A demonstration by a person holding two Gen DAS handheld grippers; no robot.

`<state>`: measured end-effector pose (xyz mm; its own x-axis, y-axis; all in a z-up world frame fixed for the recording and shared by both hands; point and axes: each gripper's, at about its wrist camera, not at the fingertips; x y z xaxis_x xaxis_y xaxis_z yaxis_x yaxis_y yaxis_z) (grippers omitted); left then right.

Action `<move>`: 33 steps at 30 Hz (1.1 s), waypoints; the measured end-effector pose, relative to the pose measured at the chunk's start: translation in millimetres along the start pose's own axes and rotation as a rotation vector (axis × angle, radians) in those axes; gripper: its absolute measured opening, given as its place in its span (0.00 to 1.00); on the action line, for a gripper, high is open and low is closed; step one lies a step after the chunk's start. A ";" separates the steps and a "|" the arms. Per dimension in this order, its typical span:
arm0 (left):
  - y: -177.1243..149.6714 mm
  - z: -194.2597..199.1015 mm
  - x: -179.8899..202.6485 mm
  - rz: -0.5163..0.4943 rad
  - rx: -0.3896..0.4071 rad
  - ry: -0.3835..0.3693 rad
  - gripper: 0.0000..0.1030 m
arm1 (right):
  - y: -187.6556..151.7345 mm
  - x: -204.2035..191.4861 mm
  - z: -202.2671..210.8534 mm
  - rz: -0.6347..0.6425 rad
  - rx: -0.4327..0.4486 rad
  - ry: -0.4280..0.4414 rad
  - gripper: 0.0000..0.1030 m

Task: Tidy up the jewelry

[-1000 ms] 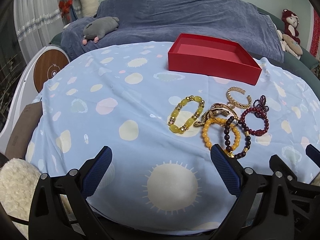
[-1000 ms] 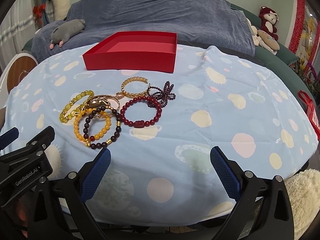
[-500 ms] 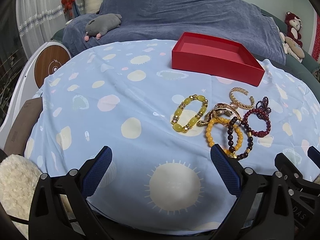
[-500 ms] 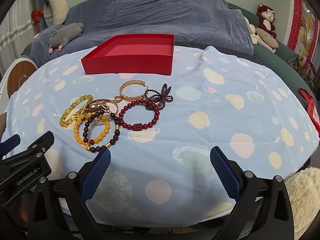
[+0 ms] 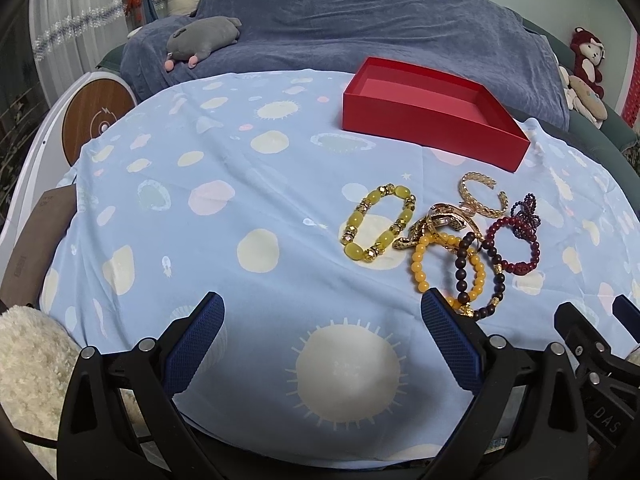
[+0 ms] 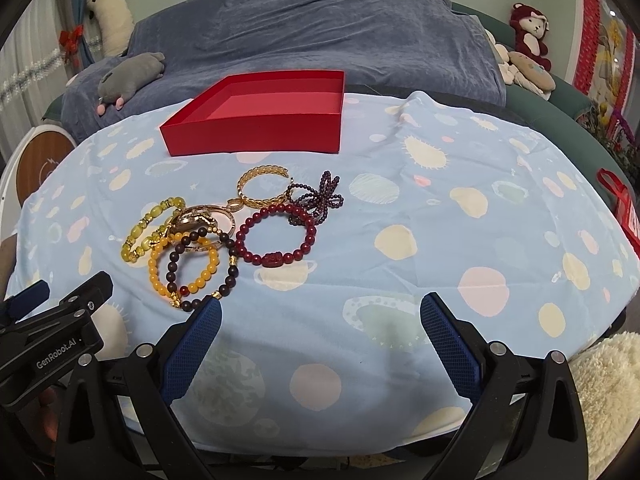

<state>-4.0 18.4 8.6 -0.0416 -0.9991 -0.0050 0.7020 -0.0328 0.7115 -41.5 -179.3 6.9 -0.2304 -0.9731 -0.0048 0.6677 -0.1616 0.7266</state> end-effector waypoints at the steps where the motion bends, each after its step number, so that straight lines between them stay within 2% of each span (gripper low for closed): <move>1: 1.3 -1.6 -1.6 0.003 -0.005 -0.001 0.92 | 0.8 1.2 0.4 -0.005 0.001 0.001 0.93; 14: 27.6 -38.0 -18.6 0.042 -0.028 -0.031 0.91 | 13.4 12.4 -2.3 -0.036 0.014 -0.012 0.93; 17: 33.9 -50.7 -16.1 0.039 -0.037 -0.037 0.86 | 17.2 12.5 -4.6 -0.030 0.010 -0.006 0.93; 22: 39.6 -71.1 -5.9 0.006 -0.074 -0.062 0.65 | 24.7 13.0 -11.5 -0.028 0.000 0.009 0.93; 27: 40.6 -77.7 5.3 -0.033 -0.075 -0.059 0.60 | 34.8 17.0 -25.3 -0.051 -0.014 0.023 0.92; 29: 41.2 -78.1 8.9 -0.041 -0.071 -0.073 0.50 | 39.0 18.4 -32.2 -0.061 -0.022 0.026 0.90; 31: 44.5 -79.5 12.2 -0.050 -0.067 -0.087 0.30 | 43.4 19.1 -39.8 -0.063 -0.036 0.031 0.83; 32: 45.3 -80.0 12.7 -0.051 -0.068 -0.094 0.27 | 46.1 19.5 -44.3 -0.065 -0.045 0.037 0.80; 33: 46.6 -80.8 12.8 -0.048 -0.068 -0.103 0.19 | 48.8 19.8 -48.6 -0.069 -0.051 0.044 0.76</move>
<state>85.6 1.9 -15.1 -0.1465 -0.9885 0.0363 0.7438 -0.0859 0.6628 21.0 -214.4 8.9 -0.2466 -0.9654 -0.0845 0.6867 -0.2356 0.6877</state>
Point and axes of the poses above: each gripper's, at about its wrist camera, not at the fingertips, and z roughly against the way its jaws point, x to its right, y to its top, and after that the axes turned 6 degrees about x, right-handed
